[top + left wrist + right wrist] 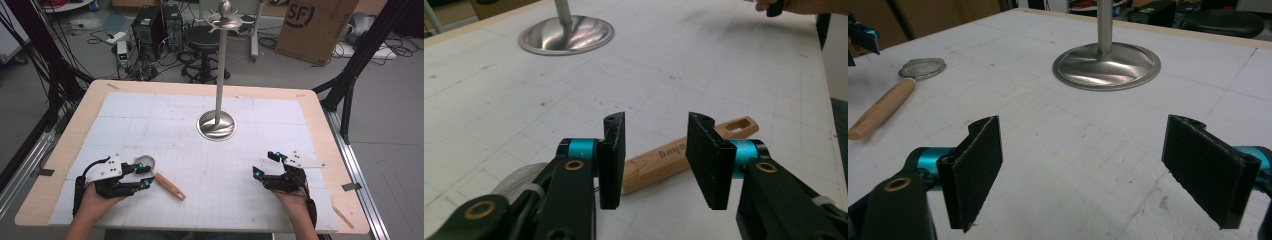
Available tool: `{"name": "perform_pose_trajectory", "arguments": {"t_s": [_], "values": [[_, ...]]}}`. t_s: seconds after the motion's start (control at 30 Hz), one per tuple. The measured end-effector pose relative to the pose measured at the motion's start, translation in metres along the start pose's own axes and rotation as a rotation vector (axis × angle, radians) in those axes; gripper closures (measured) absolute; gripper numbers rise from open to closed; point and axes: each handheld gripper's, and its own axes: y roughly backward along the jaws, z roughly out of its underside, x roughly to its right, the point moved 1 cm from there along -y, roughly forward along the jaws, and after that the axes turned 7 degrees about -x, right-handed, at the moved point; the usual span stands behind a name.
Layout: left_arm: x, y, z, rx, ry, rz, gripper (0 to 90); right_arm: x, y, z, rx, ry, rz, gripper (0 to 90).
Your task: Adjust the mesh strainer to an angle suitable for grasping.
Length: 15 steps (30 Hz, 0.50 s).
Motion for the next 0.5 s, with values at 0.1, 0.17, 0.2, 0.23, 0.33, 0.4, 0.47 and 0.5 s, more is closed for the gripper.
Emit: {"name": "perform_pose_trajectory", "arguments": {"t_s": [0.1,0.17,0.2,0.23,0.33,0.4,0.47,0.5], "values": [[0.003,-0.005,-0.001,-0.027,-0.006,0.003,66.2,0.000,0.000,0.000,-0.001,-0.003,0.000,15.6],[0.004,-0.006,-0.001,-0.033,-0.001,0.002,69.9,0.000,0.000,0.000,-0.003,-0.002,-0.001,15.6],[0.006,-0.010,-0.002,-0.047,0.008,0.011,71.3,0.000,0.000,0.000,-0.003,-0.001,-0.001,15.6],[0.006,-0.010,-0.002,-0.047,0.008,0.011,72.7,0.000,-0.001,0.000,-0.003,-0.001,-0.001,15.6],[0.012,-0.016,-0.003,-0.088,-0.008,0.029,77.0,0.000,-0.001,0.000,-0.004,-0.001,-0.001,15.6],[0.013,-0.018,-0.004,-0.095,-0.014,0.034,80.0,0.000,-0.001,0.000,-0.006,-0.001,-0.001,15.6],[0.016,-0.021,-0.005,-0.113,-0.027,0.047,83.0,0.000,-0.001,0.000,-0.007,-0.001,-0.002,15.6],[0.017,-0.023,-0.005,-0.123,-0.037,0.053,84.1,0.000,-0.001,0.000,-0.009,-0.005,-0.003,15.6]]}}
